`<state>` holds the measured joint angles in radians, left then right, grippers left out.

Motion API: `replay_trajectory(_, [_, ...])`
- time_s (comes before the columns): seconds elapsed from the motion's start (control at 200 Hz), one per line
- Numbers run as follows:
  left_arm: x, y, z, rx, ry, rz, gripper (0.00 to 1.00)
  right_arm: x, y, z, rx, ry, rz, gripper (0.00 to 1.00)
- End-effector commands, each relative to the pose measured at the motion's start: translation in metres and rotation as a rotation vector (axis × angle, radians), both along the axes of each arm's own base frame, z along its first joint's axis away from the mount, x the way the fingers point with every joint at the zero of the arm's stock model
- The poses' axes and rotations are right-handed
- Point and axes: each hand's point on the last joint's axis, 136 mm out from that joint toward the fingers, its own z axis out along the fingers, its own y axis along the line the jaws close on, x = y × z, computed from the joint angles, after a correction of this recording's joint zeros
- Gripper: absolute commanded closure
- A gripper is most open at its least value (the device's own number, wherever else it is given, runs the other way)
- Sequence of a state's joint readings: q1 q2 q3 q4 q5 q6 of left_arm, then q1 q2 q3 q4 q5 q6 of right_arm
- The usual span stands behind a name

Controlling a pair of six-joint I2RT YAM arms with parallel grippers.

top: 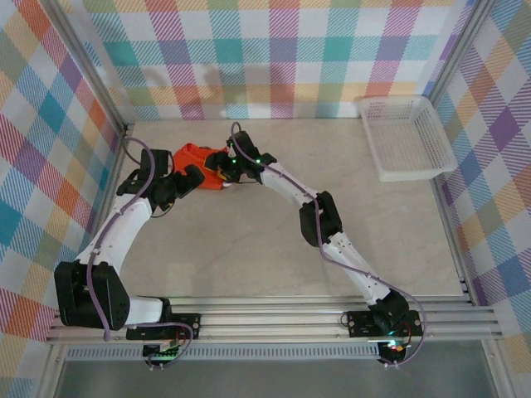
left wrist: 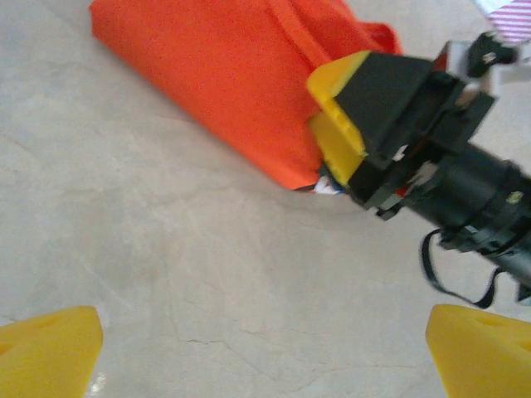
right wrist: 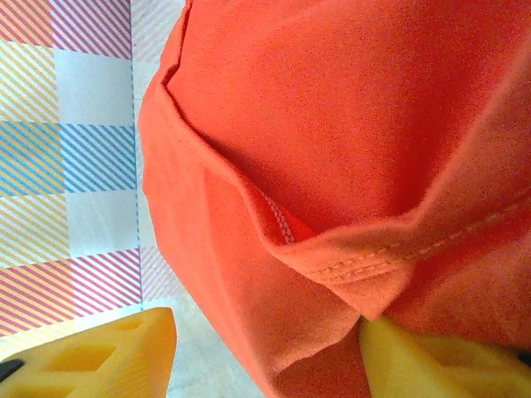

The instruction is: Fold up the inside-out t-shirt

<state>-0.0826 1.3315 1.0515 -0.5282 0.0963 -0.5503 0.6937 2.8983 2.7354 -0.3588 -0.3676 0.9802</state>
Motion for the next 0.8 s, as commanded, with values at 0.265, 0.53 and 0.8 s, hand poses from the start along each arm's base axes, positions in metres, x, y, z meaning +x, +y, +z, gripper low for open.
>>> replay_trajectory(0.265, [0.004,0.025,0.032,0.311,-0.185,0.018,0.00,-0.029,-0.052,0.139,-0.084,-0.223,0.160,0.01])
replay_trajectory(0.53, [0.010,0.035,0.034,0.507,-0.414,-0.046,0.00,-0.064,-0.215,0.160,-0.510,-0.406,-0.020,0.00])
replay_trajectory(0.8, [-0.005,0.043,-0.012,0.635,-0.463,-0.135,0.00,-0.102,-0.407,0.133,-0.979,-0.782,-0.326,0.00])
